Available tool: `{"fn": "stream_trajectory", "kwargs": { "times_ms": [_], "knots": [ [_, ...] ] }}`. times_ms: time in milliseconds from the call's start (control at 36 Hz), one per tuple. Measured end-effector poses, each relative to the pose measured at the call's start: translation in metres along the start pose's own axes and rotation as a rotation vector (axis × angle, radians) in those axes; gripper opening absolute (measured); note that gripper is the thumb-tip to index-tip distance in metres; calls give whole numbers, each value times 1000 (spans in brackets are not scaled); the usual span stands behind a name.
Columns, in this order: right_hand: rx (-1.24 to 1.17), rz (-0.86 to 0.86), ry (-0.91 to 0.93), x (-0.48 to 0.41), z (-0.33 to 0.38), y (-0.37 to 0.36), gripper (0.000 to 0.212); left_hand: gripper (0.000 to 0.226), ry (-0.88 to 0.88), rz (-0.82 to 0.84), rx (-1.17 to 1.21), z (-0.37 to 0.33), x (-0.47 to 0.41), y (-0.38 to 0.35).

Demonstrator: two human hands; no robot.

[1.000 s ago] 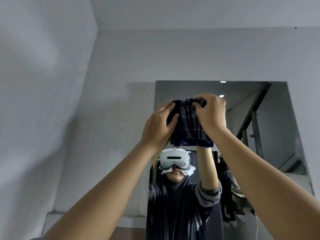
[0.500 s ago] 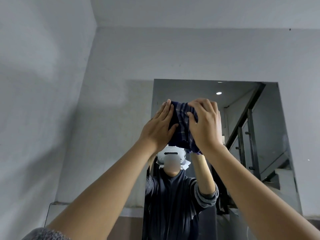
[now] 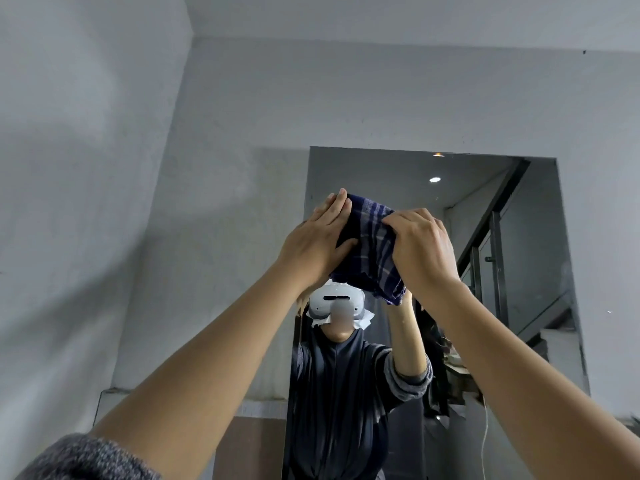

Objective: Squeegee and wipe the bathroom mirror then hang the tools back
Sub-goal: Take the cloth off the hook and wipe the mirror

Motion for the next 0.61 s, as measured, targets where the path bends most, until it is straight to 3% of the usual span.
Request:
{"fn": "stream_trajectory", "kwargs": {
  "times_ms": [111, 278, 444, 611],
  "knots": [
    [-12, 28, -34, 6, 5, -3, 20, 64, 6, -12, 42, -1, 1, 0],
    [16, 158, -135, 18, 17, -16, 58, 63, -46, 7, 92, 5, 10, 4],
    [97, 237, -145, 18, 21, -26, 62, 60, -65, 46, 202, 21, 25, -2],
    [172, 197, -161, 17, 19, -39, 68, 57, -75, 56, 214, 28, 32, -6]
  ]
}}
Point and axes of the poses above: each hand's wrist, its own x-axis away from the middle knuckle, its own y-axis out of the back of the hand, z = x × y, the point moved 1 cm from there along -x, towards the middle knuckle, and after that the axes turned 10 degrees about -x, right-handed, at the moved point
